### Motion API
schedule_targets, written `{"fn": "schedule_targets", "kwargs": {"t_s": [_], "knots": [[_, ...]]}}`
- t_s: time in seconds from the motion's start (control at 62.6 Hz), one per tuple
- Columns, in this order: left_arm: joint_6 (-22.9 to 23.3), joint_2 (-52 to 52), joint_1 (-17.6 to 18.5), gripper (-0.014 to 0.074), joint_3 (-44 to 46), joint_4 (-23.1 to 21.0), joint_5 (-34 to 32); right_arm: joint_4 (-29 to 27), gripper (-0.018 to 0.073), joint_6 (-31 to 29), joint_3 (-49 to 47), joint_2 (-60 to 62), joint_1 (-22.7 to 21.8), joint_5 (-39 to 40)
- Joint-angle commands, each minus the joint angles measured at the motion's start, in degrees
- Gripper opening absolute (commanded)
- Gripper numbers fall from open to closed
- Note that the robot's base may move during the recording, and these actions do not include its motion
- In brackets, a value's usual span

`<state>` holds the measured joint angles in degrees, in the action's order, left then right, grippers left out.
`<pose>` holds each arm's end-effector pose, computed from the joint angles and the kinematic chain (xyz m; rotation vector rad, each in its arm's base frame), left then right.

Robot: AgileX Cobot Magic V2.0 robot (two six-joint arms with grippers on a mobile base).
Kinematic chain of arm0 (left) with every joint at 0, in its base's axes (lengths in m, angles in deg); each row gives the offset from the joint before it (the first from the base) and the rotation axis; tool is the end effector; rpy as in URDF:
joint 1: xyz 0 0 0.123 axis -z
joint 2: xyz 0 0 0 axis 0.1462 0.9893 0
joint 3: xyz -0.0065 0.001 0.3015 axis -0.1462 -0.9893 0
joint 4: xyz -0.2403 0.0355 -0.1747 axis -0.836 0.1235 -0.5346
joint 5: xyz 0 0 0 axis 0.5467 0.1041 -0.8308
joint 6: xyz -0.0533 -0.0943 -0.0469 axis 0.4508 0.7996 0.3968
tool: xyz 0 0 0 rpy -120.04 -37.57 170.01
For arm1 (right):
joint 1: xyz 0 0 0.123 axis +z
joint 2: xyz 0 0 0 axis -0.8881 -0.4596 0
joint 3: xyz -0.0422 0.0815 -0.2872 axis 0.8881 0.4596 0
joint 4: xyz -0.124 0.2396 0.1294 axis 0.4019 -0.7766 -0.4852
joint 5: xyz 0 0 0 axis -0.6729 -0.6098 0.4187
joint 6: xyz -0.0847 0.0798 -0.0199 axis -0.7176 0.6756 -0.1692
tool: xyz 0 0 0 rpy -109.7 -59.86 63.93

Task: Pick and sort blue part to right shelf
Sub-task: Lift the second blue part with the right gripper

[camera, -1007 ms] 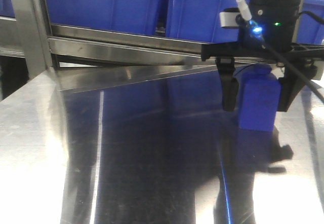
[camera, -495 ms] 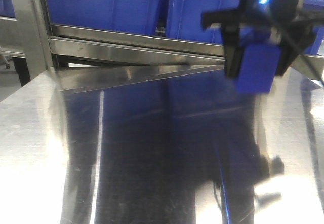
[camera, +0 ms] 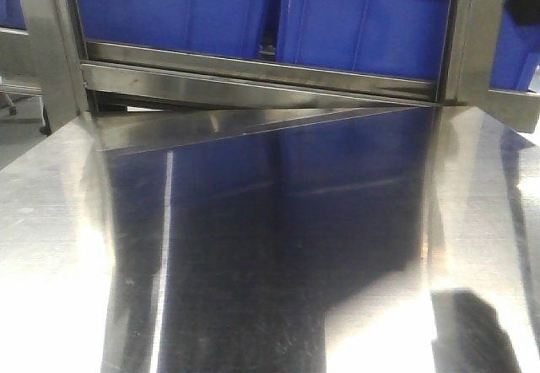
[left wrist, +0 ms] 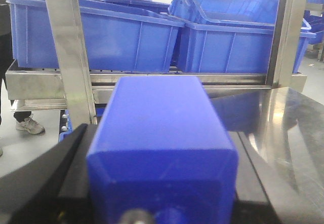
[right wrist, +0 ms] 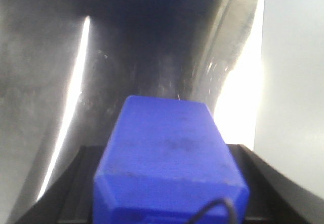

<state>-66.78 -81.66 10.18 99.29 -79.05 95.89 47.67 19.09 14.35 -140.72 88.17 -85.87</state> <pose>0.0558 -0.0182 0.3347 0.2616 1.5893 -0.2436 0.2543 0.0924 0.3179 -0.2412 2.3246 0.0289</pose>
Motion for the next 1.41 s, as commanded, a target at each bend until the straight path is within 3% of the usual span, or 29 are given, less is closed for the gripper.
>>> {"fn": "schedule_targets", "kwargs": {"t_s": [0.0, 0.16, 0.304, 0.799, 1.39], "knots": [[0.43, -1.29, 0.27, 0.0281, 1.81, -0.41, -6.06, 2.32, 0.0144, -2.29, 5.5, 7.29, 0.05, 8.93], [0.43, -1.29, 0.27, 0.0281, 1.81, -0.41, -6.2, 3.27, 0.0144, -2.5, 16.42, 16.79, 0.05, 16.12], [0.43, -1.29, 0.27, 0.0281, 1.81, -0.41, -6.2, 4.46, 0.0144, -2.5, 23.08, 26.88, 0.05, 16.49], [0.43, -1.29, 0.27, 0.0281, 1.81, -0.41, -6.2, 5.08, 0.0144, -2.5, 24.37, 56.33, 0.05, 14.86], [0.43, -1.29, 0.27, 0.0281, 1.81, -0.41, -6.2, 5.19, 0.0144, -2.5, 24.43, 59.16, 0.05, 14.02]]}}
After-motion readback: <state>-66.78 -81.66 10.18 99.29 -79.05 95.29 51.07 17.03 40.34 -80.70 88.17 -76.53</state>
